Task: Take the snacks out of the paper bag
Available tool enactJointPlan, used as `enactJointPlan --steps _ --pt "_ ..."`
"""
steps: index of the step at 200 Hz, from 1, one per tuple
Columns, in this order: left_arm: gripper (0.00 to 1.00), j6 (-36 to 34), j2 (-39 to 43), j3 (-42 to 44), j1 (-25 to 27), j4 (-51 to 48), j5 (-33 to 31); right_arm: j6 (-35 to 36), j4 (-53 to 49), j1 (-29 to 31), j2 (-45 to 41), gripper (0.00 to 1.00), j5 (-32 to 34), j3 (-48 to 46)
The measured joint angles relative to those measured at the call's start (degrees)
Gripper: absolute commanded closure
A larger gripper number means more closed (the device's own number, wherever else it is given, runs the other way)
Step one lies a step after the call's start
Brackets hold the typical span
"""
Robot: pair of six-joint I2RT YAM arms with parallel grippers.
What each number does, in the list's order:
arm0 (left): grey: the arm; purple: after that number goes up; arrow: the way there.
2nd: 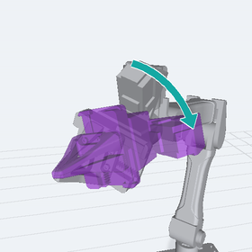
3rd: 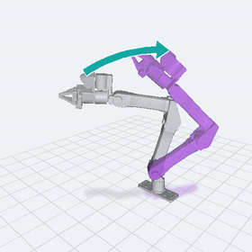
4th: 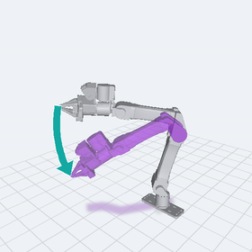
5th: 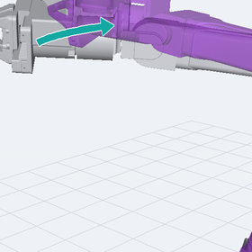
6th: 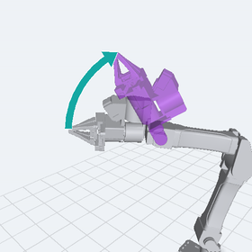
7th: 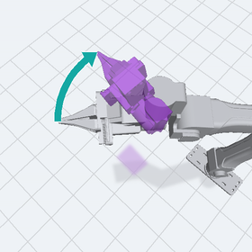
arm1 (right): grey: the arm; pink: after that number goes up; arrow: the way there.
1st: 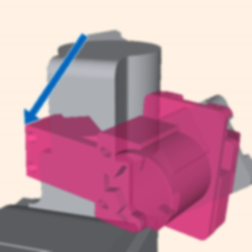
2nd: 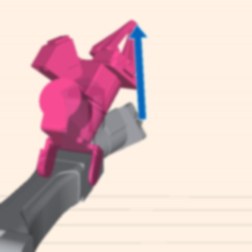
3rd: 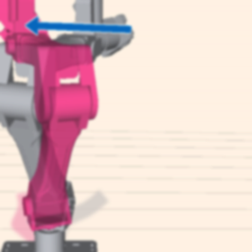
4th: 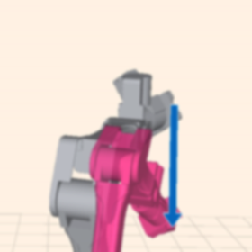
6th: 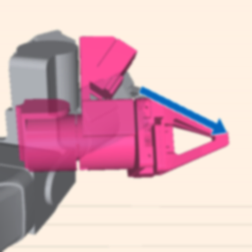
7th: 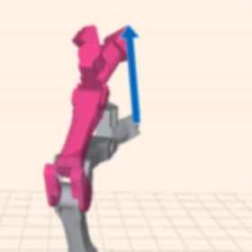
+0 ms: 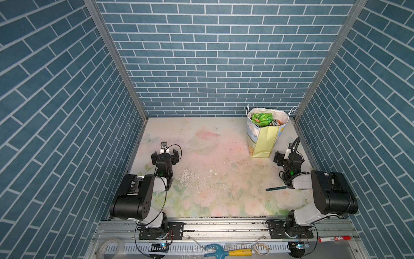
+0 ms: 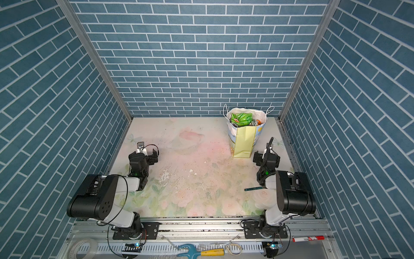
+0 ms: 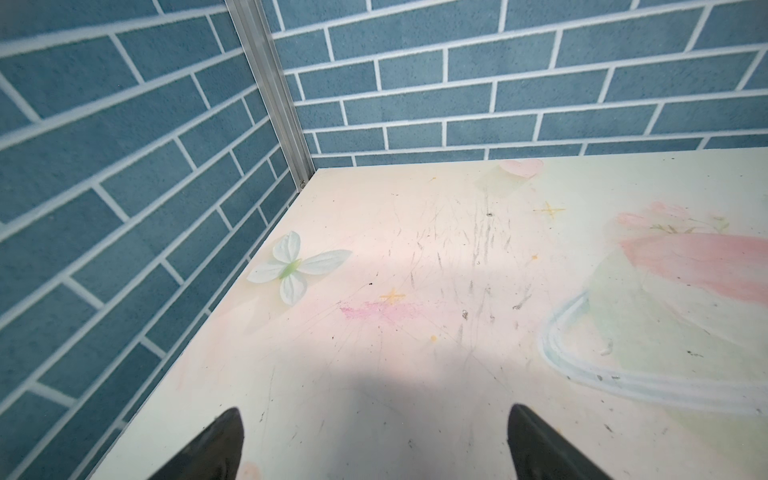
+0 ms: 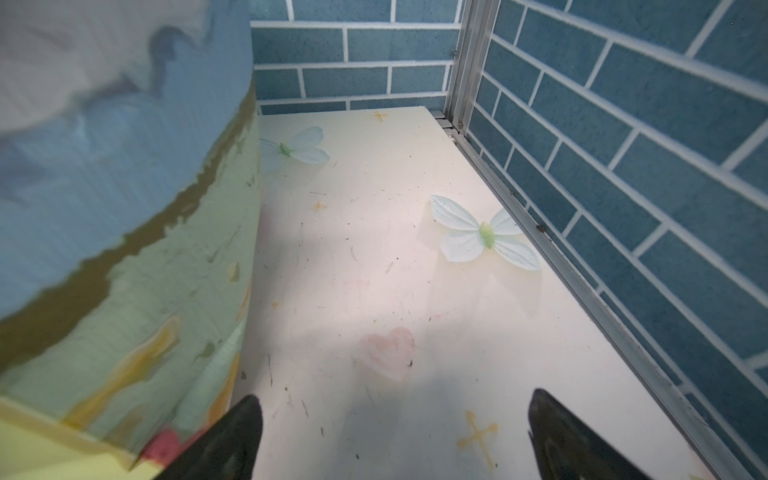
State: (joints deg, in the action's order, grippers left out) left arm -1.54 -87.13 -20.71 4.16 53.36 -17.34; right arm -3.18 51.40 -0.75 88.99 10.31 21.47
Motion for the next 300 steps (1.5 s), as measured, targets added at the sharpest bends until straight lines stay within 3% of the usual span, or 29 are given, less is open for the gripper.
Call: enactJointPlan --steps 199,233,263,300 --pt "0.00 0.00 0.00 0.00 -0.09 -0.09 0.31 -0.04 0.66 0.00 -0.20 0.01 0.76 -0.61" --pt "0.00 0.09 1.62 0.02 0.15 -2.40 -1.11 -0.04 -2.03 0.00 -4.24 0.01 0.44 -0.72" --pt "0.00 1.95 10.01 -2.38 1.42 -14.34 -7.21 -0.02 -2.73 0.00 -8.52 0.01 0.48 -0.81" --pt "0.00 12.57 19.34 -14.21 2.91 -34.34 -13.22 -1.11 -11.98 0.00 -19.58 0.01 0.20 -0.37"
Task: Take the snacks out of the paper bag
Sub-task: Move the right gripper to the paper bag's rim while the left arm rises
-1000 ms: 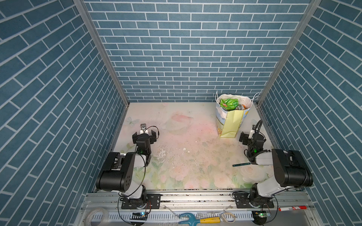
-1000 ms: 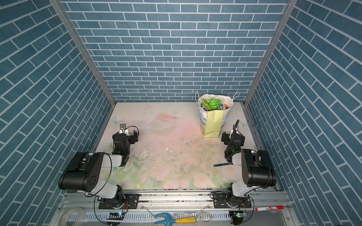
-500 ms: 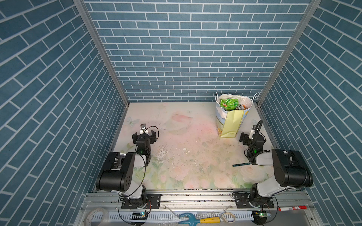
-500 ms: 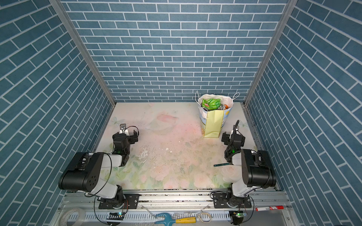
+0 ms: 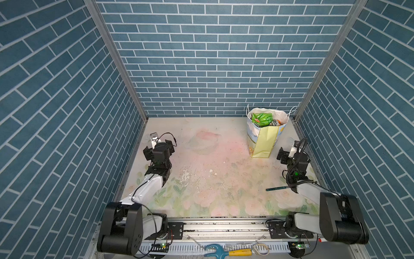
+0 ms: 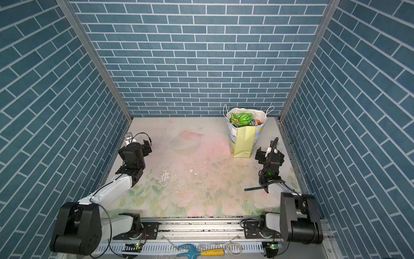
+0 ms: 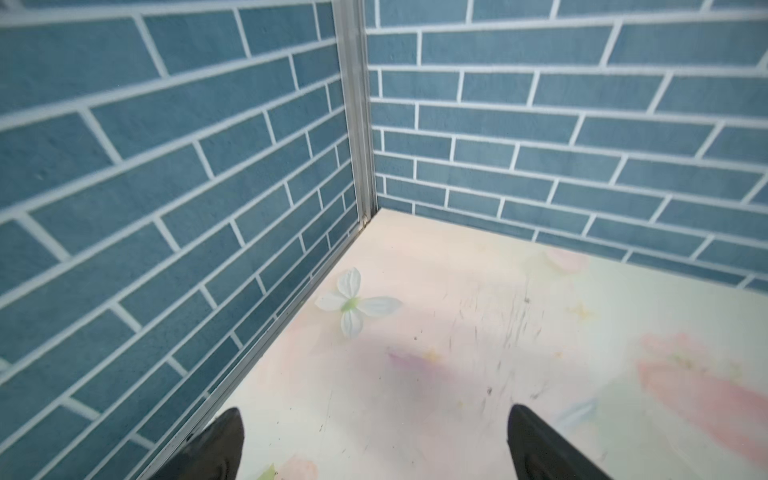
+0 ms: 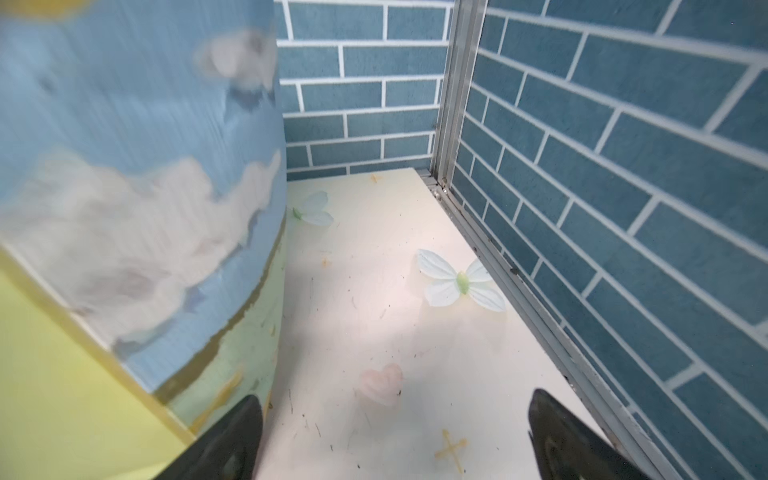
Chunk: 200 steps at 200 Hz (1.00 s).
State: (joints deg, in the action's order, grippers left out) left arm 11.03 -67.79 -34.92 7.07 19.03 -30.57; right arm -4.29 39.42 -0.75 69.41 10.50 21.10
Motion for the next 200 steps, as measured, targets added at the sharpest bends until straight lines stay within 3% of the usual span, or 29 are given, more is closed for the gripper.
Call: enactJointPlan --steps 19,45,114,139,200 --pt "0.00 3.50 1.70 -3.78 2.95 -7.72 -2.03 -1.90 -7.85 0.00 -5.73 0.02 -0.59 3.89" --pt "0.03 7.43 2.08 -8.09 6.80 -18.82 -2.36 -7.48 -23.02 0.00 -9.68 0.12 -1.75 13.62" --pt "0.02 11.67 3.78 -16.48 12.83 -36.33 9.53 -19.52 -59.71 0.00 -10.29 0.17 -13.40 34.25" --pt "0.02 11.74 3.76 -18.58 13.22 -38.64 13.68 -22.14 -67.17 0.00 -6.21 0.25 -18.25 43.91" --pt "0.00 11.85 3.82 -18.75 13.38 -38.91 18.34 -23.98 -73.83 0.00 7.13 0.26 -20.33 58.07"
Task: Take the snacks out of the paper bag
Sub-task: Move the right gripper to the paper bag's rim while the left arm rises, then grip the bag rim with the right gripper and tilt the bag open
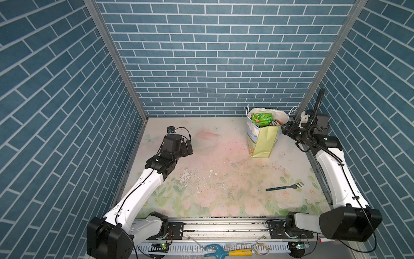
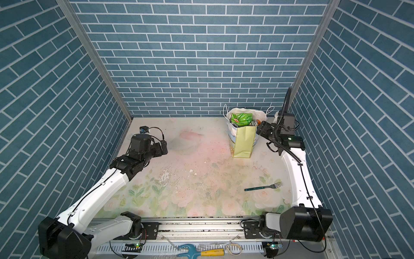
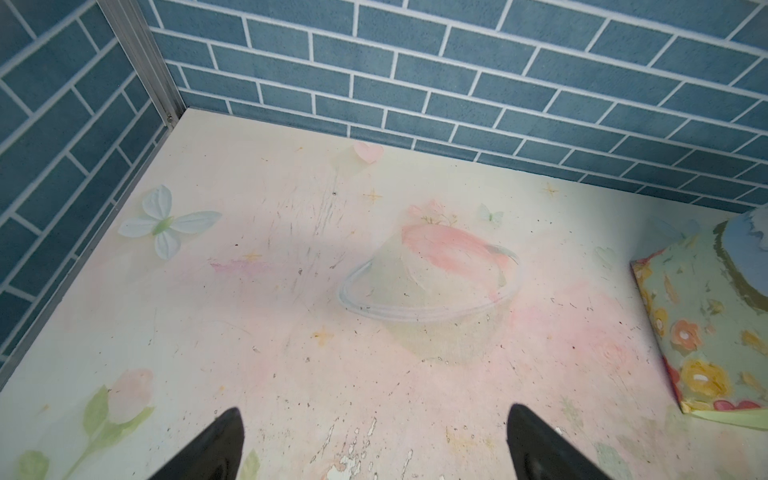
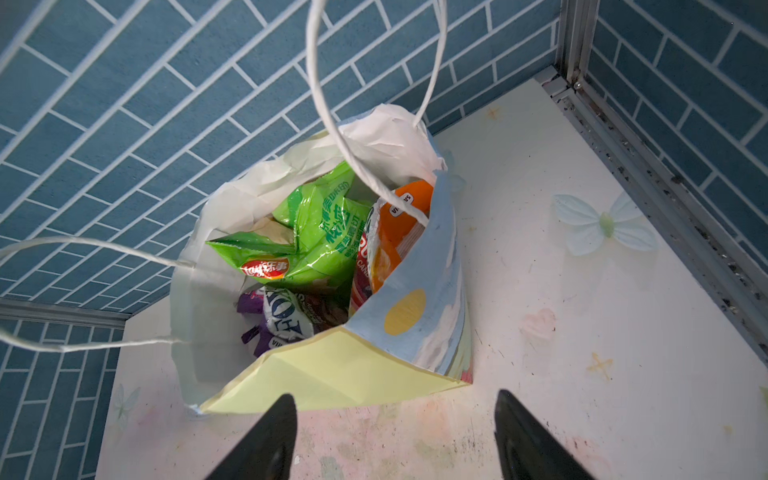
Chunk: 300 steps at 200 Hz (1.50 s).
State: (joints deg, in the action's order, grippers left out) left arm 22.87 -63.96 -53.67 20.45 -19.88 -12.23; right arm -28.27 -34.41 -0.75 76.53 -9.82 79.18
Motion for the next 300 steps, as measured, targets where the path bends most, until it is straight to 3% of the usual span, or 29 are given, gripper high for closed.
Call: enactJointPlan --steps 81,118,153,188,212,230,245,300 --pt "0.00 0.31 1.44 0.02 0.09 0.02 1.64 -1.53 -1.46 0.00 16.94 0.32 2.12 13.84" --pt "0.00 0.33 1.66 0.09 0.09 0.04 1.84 -1.79 -2.32 0.00 20.52 0.34 4.90 15.67" --pt "0.00 0.33 1.70 0.31 0.11 0.13 1.88 -1.70 -3.34 0.00 22.08 0.43 6.58 16.57" --pt "0.00 0.33 1.70 0.50 0.11 0.35 2.05 -1.31 -3.80 0.00 23.06 0.63 6.91 18.34" --pt "0.01 0.33 1.70 0.68 0.11 0.42 2.32 -0.26 -3.98 0.00 23.67 0.86 6.91 19.06" --pt "0.00 0.35 1.70 0.68 0.11 0.39 2.54 -0.20 -4.28 0.00 24.22 0.89 6.84 19.67" --pt "0.00 0.39 1.70 0.68 0.11 0.42 2.73 0.42 -4.79 -0.02 24.76 1.00 6.84 20.50" --pt "0.00 0.55 1.73 0.68 0.11 -0.33 3.32 2.16 -6.64 -0.07 27.21 1.00 5.81 24.20"
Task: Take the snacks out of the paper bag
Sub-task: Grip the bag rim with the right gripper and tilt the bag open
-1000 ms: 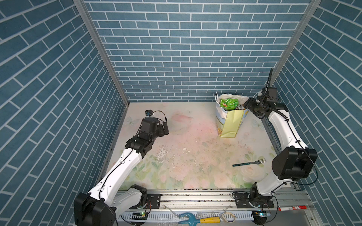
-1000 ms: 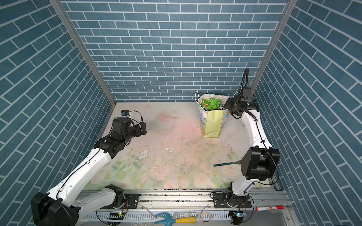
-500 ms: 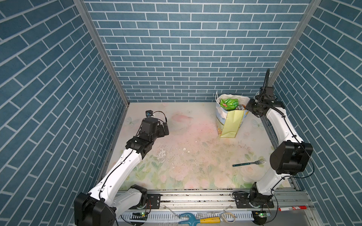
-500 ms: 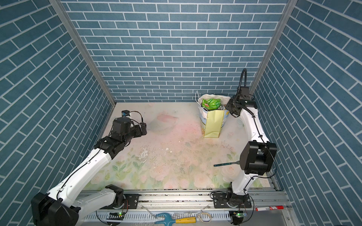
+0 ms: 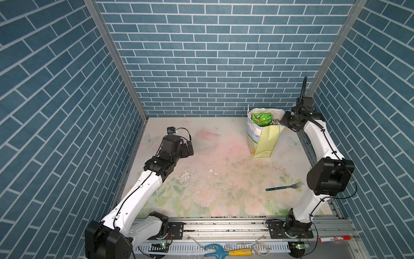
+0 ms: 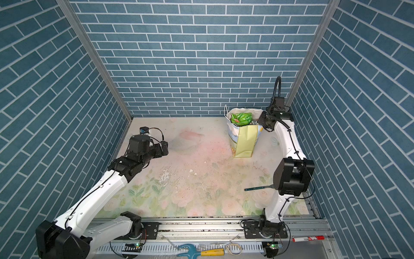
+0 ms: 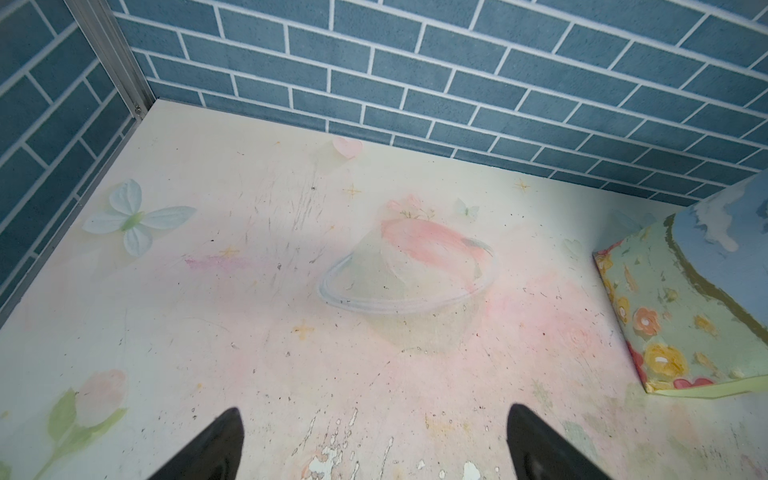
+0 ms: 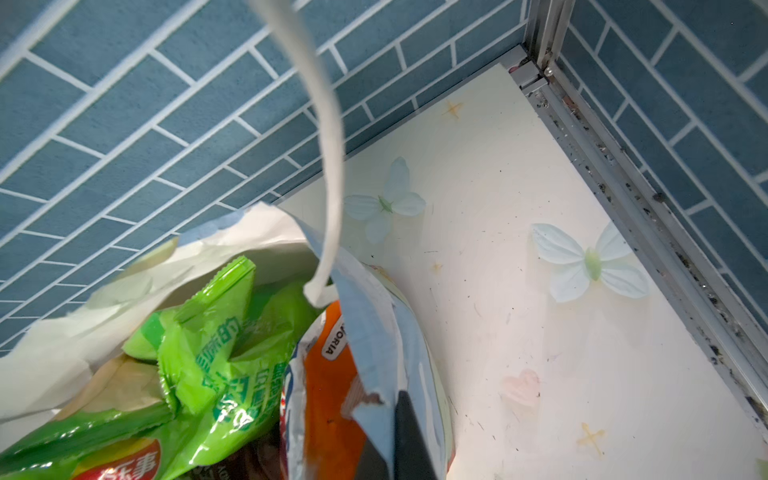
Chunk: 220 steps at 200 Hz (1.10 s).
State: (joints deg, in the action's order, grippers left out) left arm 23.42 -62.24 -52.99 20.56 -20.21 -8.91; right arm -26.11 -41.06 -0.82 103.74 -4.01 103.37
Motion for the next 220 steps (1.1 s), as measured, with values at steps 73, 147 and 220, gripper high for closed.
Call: enactJointPlan --steps 73,147,220 --pt "0.00 0.20 2.62 0.02 0.02 -0.96 1.16 2.45 -3.08 -0.31 3.82 1.00 -0.22 6.23" --pt "0.01 0.39 2.78 0.74 0.09 -0.98 1.60 5.79 -8.24 -0.20 5.62 1.00 3.37 14.78" --pt "0.00 1.49 2.78 0.76 0.11 -0.94 3.39 15.63 -7.54 1.79 5.33 1.00 9.94 16.26"
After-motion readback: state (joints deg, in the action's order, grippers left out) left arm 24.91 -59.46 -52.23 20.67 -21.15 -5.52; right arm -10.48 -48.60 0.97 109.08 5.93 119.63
